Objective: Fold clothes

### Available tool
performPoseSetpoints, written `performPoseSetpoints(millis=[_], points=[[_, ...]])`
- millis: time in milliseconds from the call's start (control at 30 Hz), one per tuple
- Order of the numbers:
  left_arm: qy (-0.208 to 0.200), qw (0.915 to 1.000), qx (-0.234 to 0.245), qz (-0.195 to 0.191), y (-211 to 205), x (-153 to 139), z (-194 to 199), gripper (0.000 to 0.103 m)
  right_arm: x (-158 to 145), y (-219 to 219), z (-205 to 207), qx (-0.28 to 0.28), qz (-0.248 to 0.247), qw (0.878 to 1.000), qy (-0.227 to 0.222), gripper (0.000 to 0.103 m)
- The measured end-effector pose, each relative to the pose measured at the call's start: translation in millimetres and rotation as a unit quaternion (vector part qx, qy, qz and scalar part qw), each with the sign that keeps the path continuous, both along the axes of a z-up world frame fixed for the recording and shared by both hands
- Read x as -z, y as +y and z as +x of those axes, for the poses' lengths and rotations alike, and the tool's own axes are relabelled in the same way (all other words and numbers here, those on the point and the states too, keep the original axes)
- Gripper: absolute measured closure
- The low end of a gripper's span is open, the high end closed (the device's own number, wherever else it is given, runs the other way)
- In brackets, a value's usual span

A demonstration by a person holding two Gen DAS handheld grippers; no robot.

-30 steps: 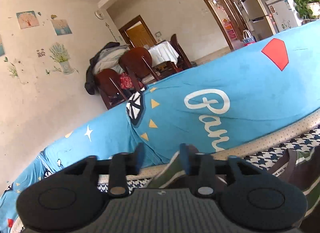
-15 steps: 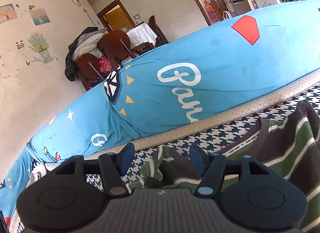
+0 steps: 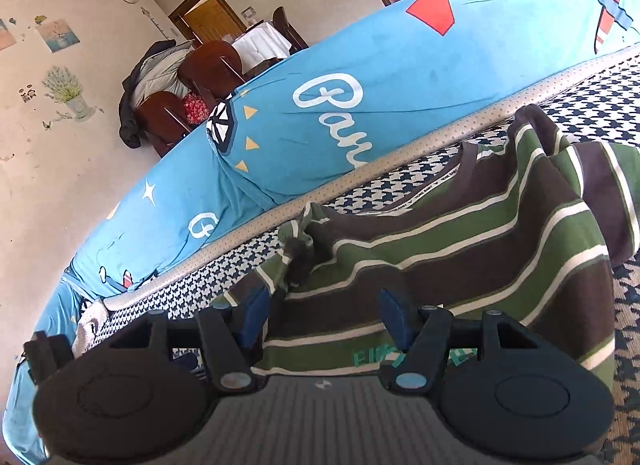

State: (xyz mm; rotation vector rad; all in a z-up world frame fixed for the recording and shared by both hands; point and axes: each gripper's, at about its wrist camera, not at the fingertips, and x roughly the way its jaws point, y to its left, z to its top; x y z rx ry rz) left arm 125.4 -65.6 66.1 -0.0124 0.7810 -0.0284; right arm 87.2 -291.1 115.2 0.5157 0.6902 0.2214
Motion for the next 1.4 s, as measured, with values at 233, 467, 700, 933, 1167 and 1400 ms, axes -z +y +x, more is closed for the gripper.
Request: performPoseSetpoints(millis=[233, 467, 700, 933, 1167, 1400], points=[[-0.009, 0.9997, -0.023, 0.008, 5, 6, 7, 0.021, -8, -3, -4, -0.014, -0.018, 1.000, -0.016, 0.042], [-0.021, 0.9983, -0.051, 0.016, 14, 7, 19, 0.052, -4, -2, -1, -0.022, -0.026, 0.999, -0.016, 0.042], [-0.040, 0.9924, -0.115, 0.018, 42, -7, 46, 0.052, -1, 3, 3, -0.036, -0.028, 0.999, -0.014, 0.042], [-0.009, 0.9767, -0.212, -0.034, 94, -3, 62, 0.043, 3, 7, 8, -0.041, -0.033, 0.999, -0.005, 0.042], [0.020, 0.9824, -0.179, -0.052, 91, 5, 56, 0.038, 4, 11, 10, -0.051, -0.030, 0.998, 0.001, 0.042], [0.034, 0.9825, -0.176, -0.053, 90, 8, 37, 0.037, -1, 14, 8, -0.060, -0.036, 0.998, -0.005, 0.042]])
